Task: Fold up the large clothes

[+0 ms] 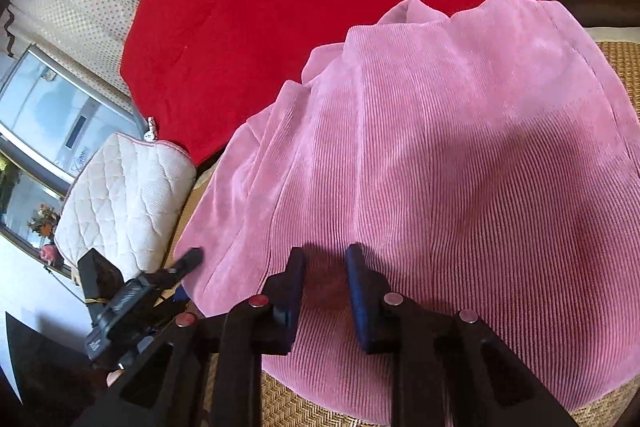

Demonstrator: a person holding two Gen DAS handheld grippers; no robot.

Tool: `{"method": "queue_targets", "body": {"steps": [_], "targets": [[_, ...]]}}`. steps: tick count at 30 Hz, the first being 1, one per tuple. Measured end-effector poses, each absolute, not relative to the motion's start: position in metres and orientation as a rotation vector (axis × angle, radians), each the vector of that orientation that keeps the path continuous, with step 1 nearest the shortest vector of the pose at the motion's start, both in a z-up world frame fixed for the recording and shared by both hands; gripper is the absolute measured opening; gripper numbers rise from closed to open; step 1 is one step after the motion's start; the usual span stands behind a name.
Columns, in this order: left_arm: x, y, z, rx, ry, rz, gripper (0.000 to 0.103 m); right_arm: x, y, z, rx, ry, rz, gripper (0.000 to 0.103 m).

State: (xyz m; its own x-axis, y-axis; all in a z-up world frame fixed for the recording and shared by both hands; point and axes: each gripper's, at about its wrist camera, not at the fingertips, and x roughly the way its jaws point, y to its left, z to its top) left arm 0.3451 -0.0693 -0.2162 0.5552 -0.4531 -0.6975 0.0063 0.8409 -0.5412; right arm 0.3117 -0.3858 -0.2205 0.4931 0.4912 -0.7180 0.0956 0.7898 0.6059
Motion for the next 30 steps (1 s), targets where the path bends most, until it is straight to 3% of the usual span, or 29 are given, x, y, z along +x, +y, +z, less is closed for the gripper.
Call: {"method": "queue_targets", "body": {"steps": [5, 13, 18, 22, 23, 25, 26, 30], "targets": [[0.341, -0.075, -0.198, -0.489, 0.862, -0.319, 0.012, 0.311, -0.392, -0.226, 0.686, 1.043, 0.284, 0.019], [0.312, -0.154, -0.145, -0.262, 0.671, -0.552, 0.010, 0.310, -0.408, -0.240, 0.797, 1.047, 0.349, 0.011], [0.284, -0.240, -0.168, -0.017, 0.716, -0.710, 0.009, 0.311, -0.434, -0.254, 0.986, 1.049, 0.434, 0.010], [0.289, -0.246, -0.181, -0.014, 0.740, -0.733, 0.009, 0.310, -0.453, -0.240, 0.964, 1.001, 0.390, 0.018], [0.294, -0.240, -0.181, -0.049, 0.751, -0.749, 0.009, 0.310, -0.458, -0.235, 0.960, 0.980, 0.373, 0.025], [0.296, -0.238, -0.182, -0.066, 0.754, -0.766, 0.009, 0.309, -0.469, -0.227, 1.006, 0.914, 0.342, 0.057], [0.295, -0.239, -0.182, -0.056, 0.751, -0.766, 0.009, 0.309, -0.472, -0.221, 1.034, 0.870, 0.335, 0.086], [0.297, -0.244, -0.186, -0.056, 0.758, -0.778, 0.009, 0.332, -0.446, -0.198, 0.934, 0.881, 0.395, 0.090]]}}
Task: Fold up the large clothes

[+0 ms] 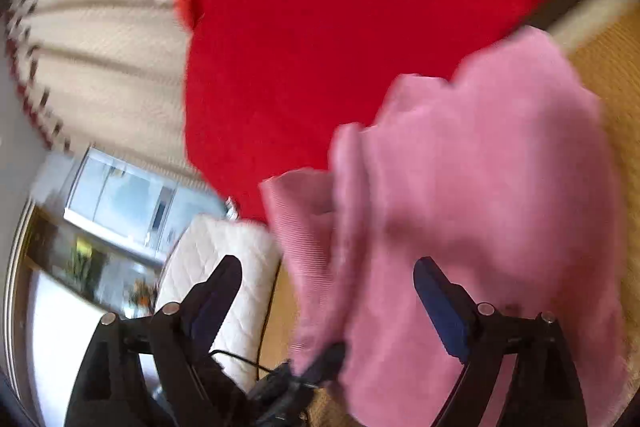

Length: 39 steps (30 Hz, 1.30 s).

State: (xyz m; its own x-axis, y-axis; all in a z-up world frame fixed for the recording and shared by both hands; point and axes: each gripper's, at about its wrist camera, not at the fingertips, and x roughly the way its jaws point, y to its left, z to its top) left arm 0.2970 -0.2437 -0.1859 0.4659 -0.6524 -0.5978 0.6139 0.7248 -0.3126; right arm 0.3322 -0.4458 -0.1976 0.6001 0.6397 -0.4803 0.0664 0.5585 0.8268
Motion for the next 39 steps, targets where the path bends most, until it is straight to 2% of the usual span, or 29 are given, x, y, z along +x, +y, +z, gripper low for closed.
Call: {"method": "queue_targets", "body": {"steps": [4, 6, 10, 11, 12, 13, 15, 17, 18, 22, 24, 26, 29, 33, 36, 39], "targets": [[0.300, -0.236, -0.186, -0.069, 0.769, -0.804, 0.009, 0.368, -0.412, -0.207, 0.813, 0.992, 0.398, 0.088], [0.301, -0.229, -0.185, -0.079, 0.778, -0.818, 0.009, 0.387, -0.400, -0.216, 0.787, 1.036, 0.420, 0.083], [0.316, -0.217, -0.184, -0.127, 0.809, -0.844, 0.010, 0.410, -0.374, -0.221, 0.662, 1.107, 0.409, 0.082], [0.318, -0.214, -0.182, -0.136, 0.816, -0.854, 0.011, 0.415, -0.370, -0.226, 0.624, 1.134, 0.382, 0.073], [0.320, -0.207, -0.175, -0.153, 0.827, -0.887, 0.012, 0.419, -0.370, -0.229, 0.589, 1.154, 0.355, 0.050], [0.323, -0.198, -0.167, -0.176, 0.843, -0.939, 0.013, 0.418, -0.370, -0.234, 0.567, 1.168, 0.347, 0.039], [0.326, -0.175, -0.151, -0.209, 0.810, -0.990, 0.018, 0.411, -0.375, -0.234, 0.581, 1.153, 0.339, 0.027], [0.332, -0.141, -0.139, -0.228, 0.727, -0.935, 0.025, 0.403, -0.377, -0.233, 0.592, 1.135, 0.326, 0.023], [0.339, -0.128, -0.141, -0.256, 0.723, -0.904, 0.025, 0.401, -0.374, -0.231, 0.587, 1.121, 0.317, 0.022], [0.383, -0.119, -0.199, -0.413, 0.989, -0.811, 0.023, 0.391, -0.354, -0.212, 0.497, 1.082, 0.272, 0.019], [0.381, -0.131, -0.208, -0.413, 1.016, -0.829, 0.023, 0.383, -0.352, -0.195, 0.461, 1.045, 0.265, 0.016], [0.374, -0.142, -0.191, -0.373, 0.949, -0.872, 0.023, 0.381, -0.344, -0.168, 0.435, 0.996, 0.269, 0.012], [0.361, -0.153, -0.161, -0.377, 0.820, -0.938, 0.023, 0.365, -0.345, -0.132, 0.390, 0.908, 0.254, 0.012], [0.353, -0.187, -0.152, -0.405, 0.761, -1.034, 0.024, 0.334, -0.385, -0.109, 0.421, 0.809, 0.196, 0.012], [0.345, -0.224, -0.156, -0.337, 0.763, -1.092, 0.030, 0.312, -0.442, -0.120, 0.500, 0.773, 0.101, 0.012], [0.342, -0.259, -0.178, -0.193, 0.851, -1.086, 0.034, 0.307, -0.484, -0.167, 0.580, 0.821, -0.022, 0.012]]}}
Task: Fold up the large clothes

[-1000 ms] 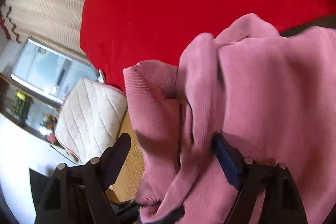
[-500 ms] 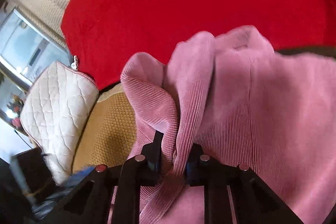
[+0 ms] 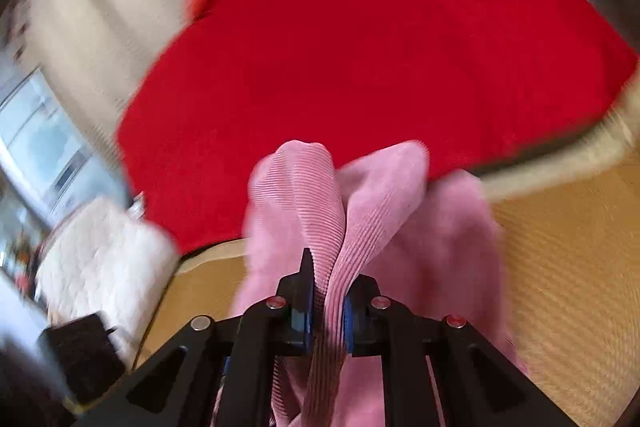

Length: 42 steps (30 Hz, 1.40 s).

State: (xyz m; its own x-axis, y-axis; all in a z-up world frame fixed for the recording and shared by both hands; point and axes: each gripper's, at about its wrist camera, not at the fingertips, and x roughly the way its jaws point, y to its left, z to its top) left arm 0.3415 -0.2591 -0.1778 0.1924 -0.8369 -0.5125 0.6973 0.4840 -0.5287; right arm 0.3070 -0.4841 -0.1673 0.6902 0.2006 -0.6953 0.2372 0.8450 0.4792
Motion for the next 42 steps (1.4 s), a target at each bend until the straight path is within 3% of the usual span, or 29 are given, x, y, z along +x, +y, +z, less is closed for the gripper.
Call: {"method": "queue_targets", "body": {"steps": [4, 7, 10, 14, 23, 27, 34, 42], "targets": [[0.349, -0.260, -0.188, -0.193, 0.909, -1.104, 0.036, 0.312, -0.508, -0.241, 0.647, 0.940, -0.078, 0.011], [0.339, -0.236, -0.180, -0.219, 0.840, -1.064, 0.060, 0.311, -0.513, -0.220, 0.625, 0.891, -0.074, 0.011], [0.337, -0.234, -0.190, -0.102, 0.864, -0.990, 0.060, 0.306, -0.515, -0.207, 0.574, 0.862, -0.068, 0.011], [0.310, -0.252, -0.196, 0.146, 0.745, -0.930, 0.061, 0.322, -0.507, -0.237, 0.566, 0.939, -0.079, 0.012], [0.310, -0.240, -0.200, 0.135, 0.765, -0.922, 0.062, 0.295, -0.574, -0.203, 0.789, 0.835, -0.055, 0.019], [0.310, -0.247, -0.197, 0.132, 0.770, -0.915, 0.062, 0.279, -0.606, -0.206, 0.837, 0.781, -0.143, 0.031], [0.314, -0.270, -0.195, 0.133, 0.771, -0.872, 0.064, 0.297, -0.580, -0.248, 0.827, 1.001, -0.100, 0.030], [0.317, -0.293, -0.189, 0.233, 0.767, -0.833, 0.067, 0.285, -0.553, -0.231, 0.680, 1.077, -0.127, 0.031]]}}
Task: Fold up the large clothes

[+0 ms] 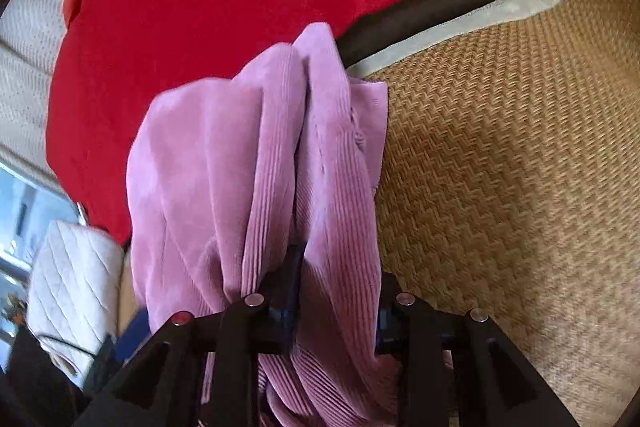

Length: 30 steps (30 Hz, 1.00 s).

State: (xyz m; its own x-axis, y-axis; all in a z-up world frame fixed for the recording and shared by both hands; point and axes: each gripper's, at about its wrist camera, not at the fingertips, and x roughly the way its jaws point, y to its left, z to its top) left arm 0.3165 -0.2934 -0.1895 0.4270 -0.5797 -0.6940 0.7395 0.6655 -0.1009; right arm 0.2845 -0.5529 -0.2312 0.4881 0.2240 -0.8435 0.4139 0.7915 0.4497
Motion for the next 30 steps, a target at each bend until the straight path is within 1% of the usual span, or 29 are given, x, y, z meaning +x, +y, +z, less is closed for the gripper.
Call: {"method": "queue_targets", "body": {"steps": [1, 3, 5, 7, 9, 12, 17, 19, 20, 21, 23, 25, 26, 27, 30], "targets": [[0.317, -0.289, -0.188, 0.209, 0.774, -0.843, 0.067, 0.279, -0.556, -0.225, 0.664, 1.076, -0.145, 0.031], [0.317, -0.286, -0.188, 0.202, 0.769, -0.849, 0.067, 0.273, -0.561, -0.201, 0.616, 1.016, -0.179, 0.031], [0.315, -0.286, -0.189, 0.215, 0.755, -0.849, 0.067, 0.265, -0.563, -0.169, 0.534, 0.910, -0.241, 0.031], [0.313, -0.286, -0.189, 0.221, 0.743, -0.848, 0.067, 0.271, -0.565, -0.142, 0.486, 0.809, -0.198, 0.031], [0.312, -0.285, -0.190, 0.225, 0.740, -0.852, 0.067, 0.284, -0.557, -0.128, 0.459, 0.797, -0.090, 0.031], [0.313, -0.287, -0.189, 0.221, 0.744, -0.862, 0.067, 0.310, -0.546, -0.134, 0.452, 0.838, 0.042, 0.031], [0.313, -0.286, -0.188, 0.227, 0.743, -0.890, 0.068, 0.370, -0.532, -0.184, 0.444, 1.010, 0.118, 0.029], [0.313, -0.285, -0.187, 0.224, 0.743, -0.913, 0.068, 0.393, -0.537, -0.224, 0.436, 1.127, 0.027, 0.026], [0.313, -0.284, -0.187, 0.226, 0.742, -0.919, 0.068, 0.389, -0.546, -0.242, 0.444, 1.161, 0.017, 0.014], [0.313, -0.283, -0.186, 0.224, 0.744, -0.927, 0.068, 0.383, -0.552, -0.241, 0.465, 1.124, 0.029, 0.012], [0.315, -0.276, -0.183, 0.198, 0.765, -0.960, 0.069, 0.375, -0.559, -0.234, 0.502, 1.114, 0.015, 0.012], [0.322, -0.266, -0.178, 0.145, 0.796, -0.987, 0.070, 0.361, -0.560, -0.225, 0.480, 1.102, 0.009, 0.012], [0.324, -0.261, -0.175, 0.122, 0.804, -0.990, 0.070, 0.349, -0.562, -0.217, 0.481, 1.082, 0.004, 0.013], [0.327, -0.256, -0.173, 0.100, 0.806, -0.986, 0.070, 0.338, -0.563, -0.209, 0.502, 1.051, 0.005, 0.017], [0.331, -0.245, -0.170, 0.105, 0.798, -0.932, 0.070, 0.298, -0.560, -0.175, 0.484, 0.959, 0.035, 0.018]]}}
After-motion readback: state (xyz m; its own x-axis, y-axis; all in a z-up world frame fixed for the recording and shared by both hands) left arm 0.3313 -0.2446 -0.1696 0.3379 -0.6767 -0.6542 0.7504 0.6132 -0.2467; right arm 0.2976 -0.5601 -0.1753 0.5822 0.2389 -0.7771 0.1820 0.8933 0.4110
